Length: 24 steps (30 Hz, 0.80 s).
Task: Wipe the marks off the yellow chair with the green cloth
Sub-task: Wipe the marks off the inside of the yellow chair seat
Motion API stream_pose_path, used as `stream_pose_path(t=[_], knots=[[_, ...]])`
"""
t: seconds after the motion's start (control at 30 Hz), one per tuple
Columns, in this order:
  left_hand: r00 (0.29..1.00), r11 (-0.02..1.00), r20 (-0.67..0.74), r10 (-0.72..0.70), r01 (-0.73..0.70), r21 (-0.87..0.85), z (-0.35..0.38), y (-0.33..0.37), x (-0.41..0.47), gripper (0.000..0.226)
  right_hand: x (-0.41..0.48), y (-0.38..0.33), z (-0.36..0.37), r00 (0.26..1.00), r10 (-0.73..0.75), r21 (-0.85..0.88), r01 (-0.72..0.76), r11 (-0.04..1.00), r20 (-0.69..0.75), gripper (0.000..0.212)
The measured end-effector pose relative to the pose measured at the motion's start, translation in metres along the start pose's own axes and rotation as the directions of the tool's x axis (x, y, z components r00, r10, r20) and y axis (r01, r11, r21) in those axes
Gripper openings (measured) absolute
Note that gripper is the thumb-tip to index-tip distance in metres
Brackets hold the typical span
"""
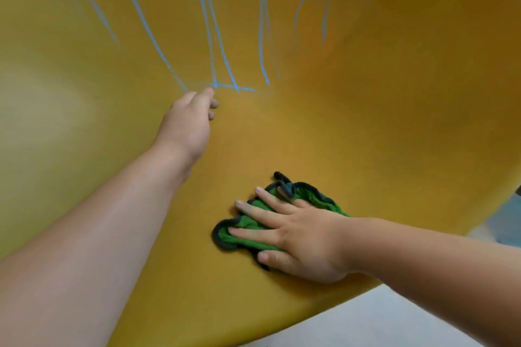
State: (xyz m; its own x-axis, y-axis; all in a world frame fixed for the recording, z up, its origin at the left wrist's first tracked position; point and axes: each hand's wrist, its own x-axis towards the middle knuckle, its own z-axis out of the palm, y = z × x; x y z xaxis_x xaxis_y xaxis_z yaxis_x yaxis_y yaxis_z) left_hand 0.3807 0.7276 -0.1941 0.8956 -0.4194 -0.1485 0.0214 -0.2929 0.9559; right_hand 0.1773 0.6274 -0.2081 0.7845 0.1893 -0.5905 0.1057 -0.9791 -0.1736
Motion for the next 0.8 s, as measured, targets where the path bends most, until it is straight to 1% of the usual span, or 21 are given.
stream_pose_path(t=[0.03,0.07,0.1,0.13,0.17,0.2,0.23,0.27,0.3,0.33,0.4,0.43,0.47,0.5,0.53,0.57,0.6,0.63,0.67,0.73,0.8], knots=[[0.999,0.998,0.043,0.027,-0.029,0.063,-0.004,-0.005,-0.006,0.040,-0.015,0.013,-0.002,0.999,0.043,-0.024,-0.043,0.999,0.014,0.054],[0.996,0.990,0.070,0.049,-0.058,0.130,-0.007,-0.011,-0.010,0.043,-0.025,0.034,-0.007,0.989,0.147,-0.088,-0.146,0.985,-0.001,0.058],[0.994,0.973,0.086,0.070,-0.087,0.212,-0.011,-0.019,-0.015,0.048,-0.032,0.061,-0.014,0.955,0.289,-0.183,-0.295,0.938,-0.062,0.068],[0.991,0.948,0.096,0.090,-0.114,0.296,-0.013,-0.025,-0.019,0.051,-0.037,0.093,-0.027,0.883,0.443,-0.262,-0.469,0.844,-0.155,0.081],[0.989,0.923,0.106,0.104,-0.135,0.360,-0.015,-0.029,-0.022,0.048,-0.040,0.121,-0.040,0.777,0.574,-0.293,-0.629,0.720,-0.256,0.088],[0.989,0.910,0.104,0.108,-0.140,0.391,-0.017,-0.032,-0.024,0.043,-0.039,0.143,-0.050,0.663,0.675,-0.286,-0.748,0.599,-0.323,0.087],[0.990,0.911,0.089,0.107,-0.133,0.389,-0.019,-0.033,-0.025,0.039,-0.031,0.156,-0.057,0.567,0.741,-0.254,-0.823,0.508,-0.359,0.081],[0.992,0.917,0.066,0.104,-0.122,0.379,-0.021,-0.033,-0.024,0.036,-0.016,0.158,-0.059,0.516,0.769,-0.190,-0.856,0.482,-0.376,0.076],[0.994,0.918,0.036,0.106,-0.112,0.381,-0.025,-0.034,-0.023,0.033,0.005,0.151,-0.058,0.517,0.773,-0.095,-0.848,0.522,-0.367,0.073],[0.993,0.909,0.009,0.116,-0.110,0.401,-0.030,-0.035,-0.021,0.031,0.030,0.135,-0.055,0.567,0.747,0.010,-0.795,0.607,-0.347,0.071],[0.991,0.868,-0.012,0.131,-0.109,0.485,-0.039,-0.041,-0.015,0.025,0.071,0.087,-0.042,0.732,0.617,0.136,-0.606,0.784,-0.290,0.065],[0.992,0.835,-0.002,0.128,-0.107,0.541,-0.042,-0.045,-0.013,0.025,0.083,0.058,-0.035,0.816,0.515,0.145,-0.494,0.857,-0.263,0.062],[0.991,0.797,0.021,0.130,-0.117,0.593,-0.044,-0.048,-0.012,0.026,0.088,0.029,-0.030,0.883,0.408,0.127,-0.388,0.913,-0.233,0.061],[0.988,0.759,0.049,0.145,-0.143,0.636,-0.044,-0.050,-0.012,0.030,0.085,0.001,-0.025,0.933,0.300,0.093,-0.286,0.954,-0.199,0.060],[0.983,0.721,0.078,0.164,-0.174,0.671,-0.043,-0.051,-0.013,0.033,0.077,-0.021,-0.019,0.970,0.186,0.064,-0.178,0.982,-0.156,0.059],[0.978,0.683,0.107,0.180,-0.202,0.702,-0.040,-0.050,-0.016,0.037,0.063,-0.037,-0.012,0.991,0.082,0.049,-0.077,0.996,-0.105,0.058],[0.972,0.641,0.135,0.194,-0.229,0.732,-0.036,-0.047,-0.017,0.040,0.046,-0.045,-0.004,0.998,0.014,0.052,-0.011,0.999,-0.061,0.057],[0.966,0.596,0.158,0.203,-0.250,0.763,-0.030,-0.043,-0.017,0.043,0.028,-0.042,0.002,1.000,-0.003,0.052,0.004,0.999,-0.031,0.057],[0.962,0.551,0.175,0.212,-0.265,0.791,-0.025,-0.040,-0.017,0.047,0.011,-0.032,0.005,0.999,0.034,0.036,-0.033,0.999,-0.012,0.059],[0.950,0.474,0.211,0.231,-0.299,0.828,-0.012,-0.034,-0.014,0.055,-0.020,0.013,0.003,0.974,0.227,-0.088,-0.227,0.970,-0.014,0.064],[0.929,0.399,0.276,0.246,-0.357,0.845,0.006,-0.034,-0.006,0.065,-0.046,0.073,-0.009,0.882,0.461,-0.247,-0.470,0.848,-0.096,0.071]])
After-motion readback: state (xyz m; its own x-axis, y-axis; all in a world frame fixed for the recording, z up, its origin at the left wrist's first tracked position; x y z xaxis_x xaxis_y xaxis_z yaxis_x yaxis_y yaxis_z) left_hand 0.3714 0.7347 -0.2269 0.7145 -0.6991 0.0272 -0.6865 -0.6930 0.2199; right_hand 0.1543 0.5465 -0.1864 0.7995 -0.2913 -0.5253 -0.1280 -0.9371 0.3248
